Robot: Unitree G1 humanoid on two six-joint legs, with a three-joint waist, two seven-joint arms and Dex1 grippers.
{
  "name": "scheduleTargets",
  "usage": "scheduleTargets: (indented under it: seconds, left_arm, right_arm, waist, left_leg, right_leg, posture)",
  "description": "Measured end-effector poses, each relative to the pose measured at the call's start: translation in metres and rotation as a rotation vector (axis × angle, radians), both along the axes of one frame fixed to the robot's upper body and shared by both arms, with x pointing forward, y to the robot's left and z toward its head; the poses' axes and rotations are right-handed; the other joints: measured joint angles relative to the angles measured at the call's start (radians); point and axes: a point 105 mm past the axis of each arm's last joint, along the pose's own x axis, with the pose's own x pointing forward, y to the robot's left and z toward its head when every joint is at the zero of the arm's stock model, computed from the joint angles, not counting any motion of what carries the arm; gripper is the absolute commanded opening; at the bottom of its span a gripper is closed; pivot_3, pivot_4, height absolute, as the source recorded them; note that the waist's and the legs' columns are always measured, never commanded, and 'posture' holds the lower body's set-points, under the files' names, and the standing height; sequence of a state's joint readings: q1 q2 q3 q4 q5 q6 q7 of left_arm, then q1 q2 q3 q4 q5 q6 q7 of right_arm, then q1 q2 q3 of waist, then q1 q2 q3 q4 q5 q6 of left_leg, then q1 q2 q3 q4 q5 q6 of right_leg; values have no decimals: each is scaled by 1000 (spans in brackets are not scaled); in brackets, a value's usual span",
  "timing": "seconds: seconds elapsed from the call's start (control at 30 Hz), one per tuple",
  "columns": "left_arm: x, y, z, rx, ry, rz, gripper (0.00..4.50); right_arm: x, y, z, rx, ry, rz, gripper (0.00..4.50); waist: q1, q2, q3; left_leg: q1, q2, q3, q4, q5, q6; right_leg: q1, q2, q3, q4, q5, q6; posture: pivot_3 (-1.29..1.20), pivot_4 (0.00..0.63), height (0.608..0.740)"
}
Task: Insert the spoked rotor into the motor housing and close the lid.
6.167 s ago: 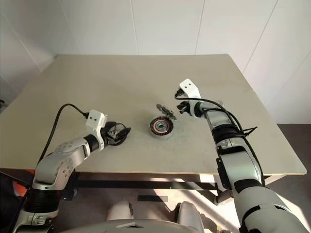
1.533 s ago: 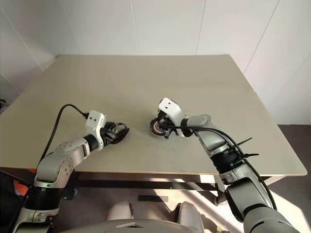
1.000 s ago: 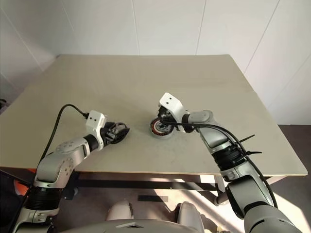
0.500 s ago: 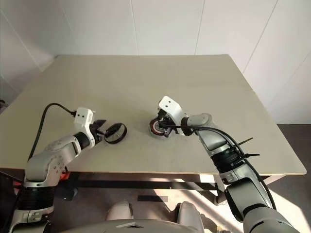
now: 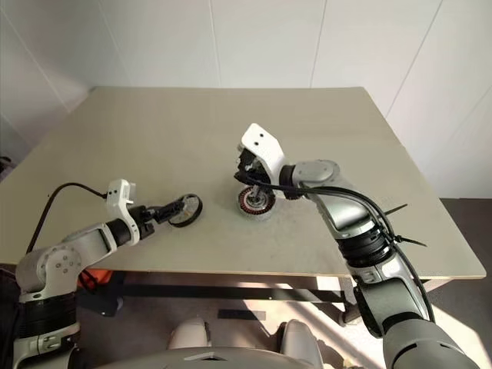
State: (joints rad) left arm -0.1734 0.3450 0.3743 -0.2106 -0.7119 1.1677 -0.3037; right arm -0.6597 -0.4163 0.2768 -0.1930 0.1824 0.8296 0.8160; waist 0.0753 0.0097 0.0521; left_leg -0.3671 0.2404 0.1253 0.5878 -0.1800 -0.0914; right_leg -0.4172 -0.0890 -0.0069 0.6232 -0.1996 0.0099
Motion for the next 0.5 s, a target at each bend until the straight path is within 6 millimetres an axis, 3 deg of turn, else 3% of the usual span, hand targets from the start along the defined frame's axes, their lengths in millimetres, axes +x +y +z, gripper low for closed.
scheduleTargets:
  seconds: [0.33,0.5]
  left_arm:
    - [0,-10,-2,-63,49,6,4500]
    - [-1,-35,0,-227,72,-32,4500]
  right_arm:
    - [1,-3,-1,-2,5,-20,15]
    - [2,-2,-1,-1,3,-26,15]
  waist:
    - [5,0,0]
    - [23,0,0]
  left_leg:
    - [1,-1,0,0,0,0]
    - [0,-1,0,1,0,0]
  right_leg:
    - [2,-1,0,-1,0,0]
    - [3,-2,0,-1,0,0]
  posture:
    - [0,0,740]
    - [0,0,740]
